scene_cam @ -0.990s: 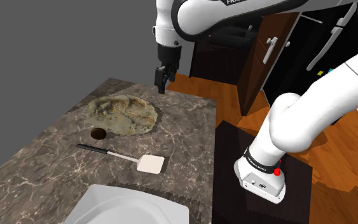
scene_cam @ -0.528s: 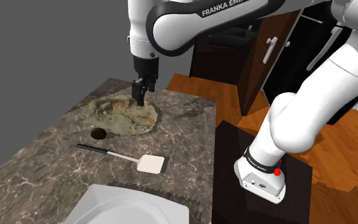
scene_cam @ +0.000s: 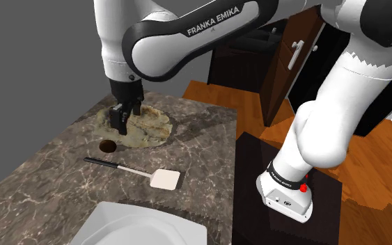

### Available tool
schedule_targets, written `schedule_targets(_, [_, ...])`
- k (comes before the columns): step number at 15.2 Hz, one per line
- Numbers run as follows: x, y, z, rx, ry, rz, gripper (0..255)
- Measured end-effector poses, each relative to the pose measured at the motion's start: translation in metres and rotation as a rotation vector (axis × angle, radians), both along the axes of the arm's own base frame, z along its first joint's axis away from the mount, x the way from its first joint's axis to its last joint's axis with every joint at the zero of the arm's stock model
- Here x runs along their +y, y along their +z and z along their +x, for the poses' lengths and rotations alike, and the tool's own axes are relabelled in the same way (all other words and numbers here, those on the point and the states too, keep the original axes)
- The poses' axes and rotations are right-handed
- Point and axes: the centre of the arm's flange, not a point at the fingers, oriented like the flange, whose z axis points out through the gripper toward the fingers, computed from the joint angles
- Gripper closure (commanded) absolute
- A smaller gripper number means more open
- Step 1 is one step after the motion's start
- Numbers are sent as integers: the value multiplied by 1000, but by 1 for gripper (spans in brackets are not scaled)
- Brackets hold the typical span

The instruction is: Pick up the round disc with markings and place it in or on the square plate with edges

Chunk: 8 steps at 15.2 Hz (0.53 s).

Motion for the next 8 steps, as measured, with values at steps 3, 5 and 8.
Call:
schedule_targets(3, [35,-7,7,-5,40,10,0])
schedule_targets(5, [47,-13,9,-7,52,13,0])
schedule_targets(8, [50,-26,9,-8,55,14,0])
